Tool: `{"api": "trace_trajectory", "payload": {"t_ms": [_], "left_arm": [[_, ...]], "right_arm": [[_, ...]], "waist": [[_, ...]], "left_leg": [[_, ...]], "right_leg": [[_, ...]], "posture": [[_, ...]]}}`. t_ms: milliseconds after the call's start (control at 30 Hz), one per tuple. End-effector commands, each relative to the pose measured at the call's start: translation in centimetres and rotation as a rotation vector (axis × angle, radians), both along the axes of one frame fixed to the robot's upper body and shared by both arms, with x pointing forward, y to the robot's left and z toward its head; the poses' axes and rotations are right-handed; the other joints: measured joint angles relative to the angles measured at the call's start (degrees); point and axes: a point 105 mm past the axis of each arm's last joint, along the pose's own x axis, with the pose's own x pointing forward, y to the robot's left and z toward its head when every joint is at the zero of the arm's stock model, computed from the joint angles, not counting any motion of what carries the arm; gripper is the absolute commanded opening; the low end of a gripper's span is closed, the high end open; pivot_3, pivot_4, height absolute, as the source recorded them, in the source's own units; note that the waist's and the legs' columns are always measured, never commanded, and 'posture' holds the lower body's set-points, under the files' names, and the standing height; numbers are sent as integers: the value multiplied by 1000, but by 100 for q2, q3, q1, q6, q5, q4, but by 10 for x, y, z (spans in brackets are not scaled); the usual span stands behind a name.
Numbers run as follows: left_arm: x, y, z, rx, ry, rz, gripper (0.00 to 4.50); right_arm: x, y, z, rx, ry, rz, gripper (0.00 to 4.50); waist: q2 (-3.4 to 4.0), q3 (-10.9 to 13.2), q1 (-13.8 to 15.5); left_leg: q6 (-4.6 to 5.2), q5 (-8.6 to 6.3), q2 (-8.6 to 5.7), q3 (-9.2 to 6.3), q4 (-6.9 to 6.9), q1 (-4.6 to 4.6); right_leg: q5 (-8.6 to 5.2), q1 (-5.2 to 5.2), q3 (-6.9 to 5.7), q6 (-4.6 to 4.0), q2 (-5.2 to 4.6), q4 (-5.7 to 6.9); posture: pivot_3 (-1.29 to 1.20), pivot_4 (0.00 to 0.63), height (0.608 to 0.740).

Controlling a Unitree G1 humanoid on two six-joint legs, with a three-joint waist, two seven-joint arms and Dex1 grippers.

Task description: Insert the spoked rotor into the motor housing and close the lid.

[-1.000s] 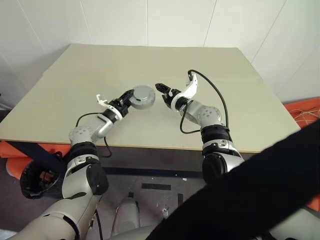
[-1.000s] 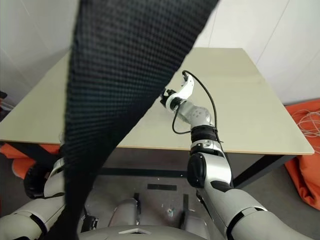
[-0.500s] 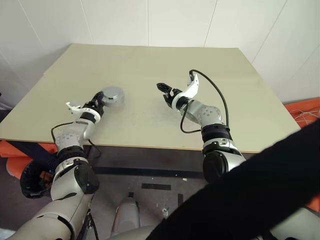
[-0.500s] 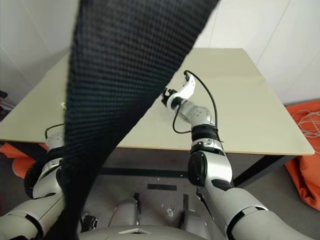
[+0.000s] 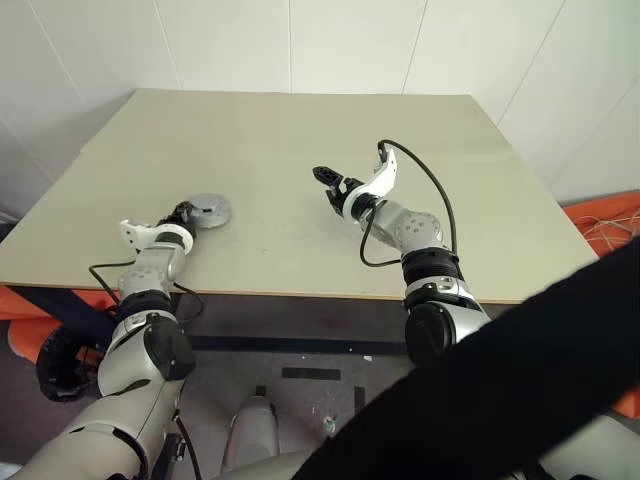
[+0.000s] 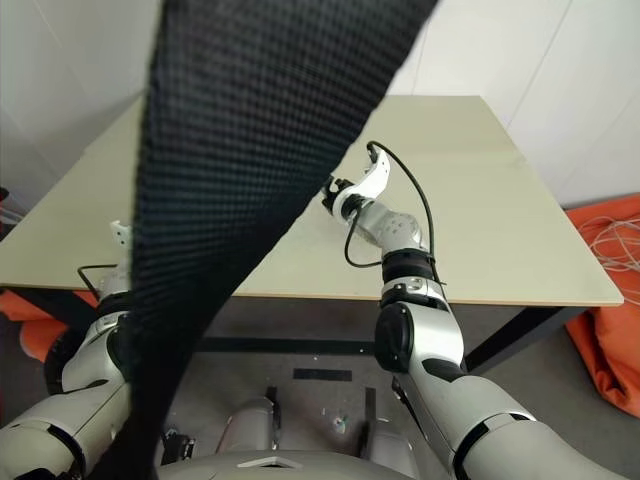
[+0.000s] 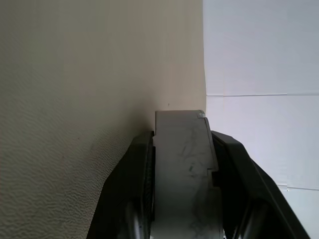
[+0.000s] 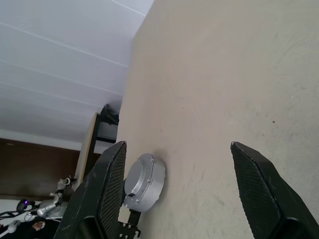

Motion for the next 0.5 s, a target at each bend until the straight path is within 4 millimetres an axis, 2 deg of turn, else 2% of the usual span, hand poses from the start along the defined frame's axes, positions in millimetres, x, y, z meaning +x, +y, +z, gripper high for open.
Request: {"api": "trace_trajectory", "payload": {"t_ms": [33, 100, 367, 500], "left_arm": [[1, 19, 16, 41, -27, 60, 1324], [1, 19, 14, 60, -14, 52, 1324], [-1, 21, 7, 78, 42, 34, 3857], [-8, 38, 13, 153, 47, 58, 3857]], "right_arm": [[4, -1, 20, 14, -55, -11, 3748], [4, -1, 20, 14, -55, -12, 3748], [5, -1, 18, 14, -48, -13, 3791], [4, -1, 15, 9, -38, -9, 3791]], "waist": [[0, 0, -5], [-1, -1, -13], [0, -1, -41], [0, -1, -101]], "left_leg": [[0, 0, -1, 0, 0, 1], [0, 0, -1, 1, 1, 3], [-1, 0, -2, 1, 1, 16], [-8, 4, -1, 1, 1, 36]], "right_leg": [[0, 0, 1, 0, 0, 1], [0, 1, 3, 0, 0, 2], [0, 10, 3, 0, -2, 8], [2, 21, 9, -6, -1, 13]], "posture": [[0, 0, 740], [0, 0, 740], [0, 0, 740], [0, 0, 740]]}}
